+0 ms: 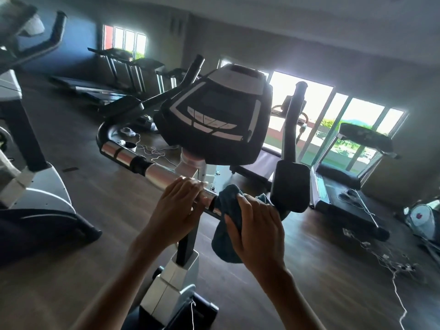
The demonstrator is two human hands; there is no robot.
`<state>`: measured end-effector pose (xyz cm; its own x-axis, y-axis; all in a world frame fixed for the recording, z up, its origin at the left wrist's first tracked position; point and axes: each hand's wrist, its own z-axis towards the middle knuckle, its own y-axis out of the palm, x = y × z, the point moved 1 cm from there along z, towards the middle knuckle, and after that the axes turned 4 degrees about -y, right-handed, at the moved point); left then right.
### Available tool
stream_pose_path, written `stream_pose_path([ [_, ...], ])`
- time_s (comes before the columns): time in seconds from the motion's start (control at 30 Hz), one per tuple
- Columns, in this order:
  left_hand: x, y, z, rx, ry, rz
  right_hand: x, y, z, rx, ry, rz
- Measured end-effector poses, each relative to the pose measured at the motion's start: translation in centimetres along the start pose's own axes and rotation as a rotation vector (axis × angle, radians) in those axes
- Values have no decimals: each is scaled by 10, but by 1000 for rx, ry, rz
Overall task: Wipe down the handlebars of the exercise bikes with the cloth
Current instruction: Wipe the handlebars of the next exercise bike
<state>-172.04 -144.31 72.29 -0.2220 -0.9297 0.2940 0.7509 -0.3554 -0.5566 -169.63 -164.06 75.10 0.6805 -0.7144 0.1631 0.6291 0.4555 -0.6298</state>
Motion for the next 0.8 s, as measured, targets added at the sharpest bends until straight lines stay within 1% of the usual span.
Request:
stream_pose_path([
  [0.07, -2, 2, 0, -8, 15, 2, -1, 1, 18, -10, 68, 24],
  [0.13, -5, 3, 0, -38, -4, -50, -4, -1, 32, -69, 125, 87],
  [0.2, 0, -2, -1, -39, -133, -228, -6, -6, 31, -107, 104, 122],
  [0.27, 19, -8, -6, 59, -270, -432, -2, -9, 26, -148, 84, 253],
  [0.3, 36, -10, -8, 122, -289, -446, 3, -12, 25, -193, 130, 390],
  [0.37, 72, -4, -12, 159, -249, -292, 13, -21, 30, -250, 263, 695],
  [0.4, 87, 4, -13, 127, -204, -201, 20, -28, 33, -242, 315, 801],
  [0.43, 98, 13, -13, 82, -162, -117, 27, -34, 35, -209, 340, 844],
  [0.47, 104, 22, -13, 50, -130, -53, 35, -43, 37, -166, 343, 848],
  [0.53, 106, 32, -9, 41, -124, -11, 52, -58, 41, -70, 331, 789],
  [0.6, 106, 33, -3, 73, -142, 70, 74, -65, 44, 10, 263, 605],
  [0.63, 109, 32, 0, 79, -160, 131, 84, -64, 47, 17, 231, 504],
  [0.67, 114, 32, 2, 72, -182, 189, 93, -61, 51, 5, 213, 424],
  [0.73, 125, 32, 11, 36, -227, 249, 105, -50, 57, -73, 190, 306],
  [0.8, 129, 35, 16, 43, -221, 202, 108, -40, 59, -146, 175, 289],
])
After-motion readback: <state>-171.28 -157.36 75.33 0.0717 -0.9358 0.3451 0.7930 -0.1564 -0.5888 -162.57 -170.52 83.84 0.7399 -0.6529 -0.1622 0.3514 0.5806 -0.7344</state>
